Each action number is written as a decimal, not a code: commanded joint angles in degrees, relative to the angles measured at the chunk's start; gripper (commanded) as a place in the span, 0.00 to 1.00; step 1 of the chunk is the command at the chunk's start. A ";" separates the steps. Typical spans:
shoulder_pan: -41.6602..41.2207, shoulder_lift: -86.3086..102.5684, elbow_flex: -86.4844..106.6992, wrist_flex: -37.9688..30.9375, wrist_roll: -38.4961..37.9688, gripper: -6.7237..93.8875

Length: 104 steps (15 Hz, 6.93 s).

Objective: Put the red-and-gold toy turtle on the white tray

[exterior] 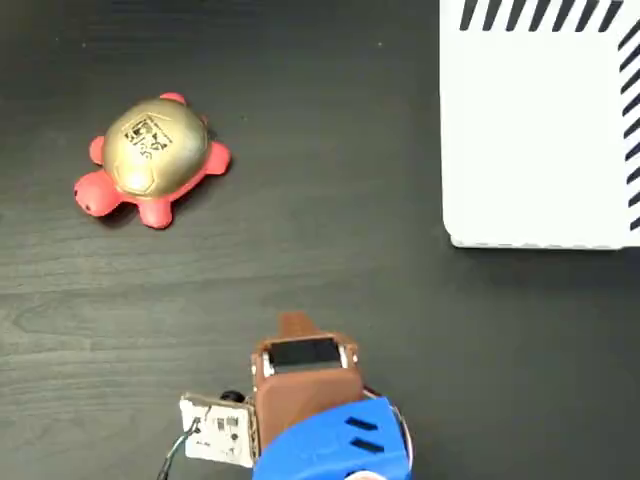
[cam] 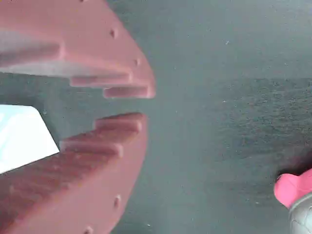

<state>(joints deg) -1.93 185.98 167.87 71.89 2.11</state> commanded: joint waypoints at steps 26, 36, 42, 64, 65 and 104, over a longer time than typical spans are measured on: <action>-5.98 -26.02 -7.47 -12.22 -5.89 0.06; -7.47 -75.06 -63.63 1.05 -19.16 0.06; -12.13 -103.97 -93.25 12.04 -19.95 0.07; -11.87 -127.35 -102.13 10.72 -24.26 0.74; -11.78 -127.97 -102.13 10.11 -24.43 0.74; 27.69 -107.93 -120.67 20.92 -8.26 0.06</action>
<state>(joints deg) 23.12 77.96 54.14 92.99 -7.29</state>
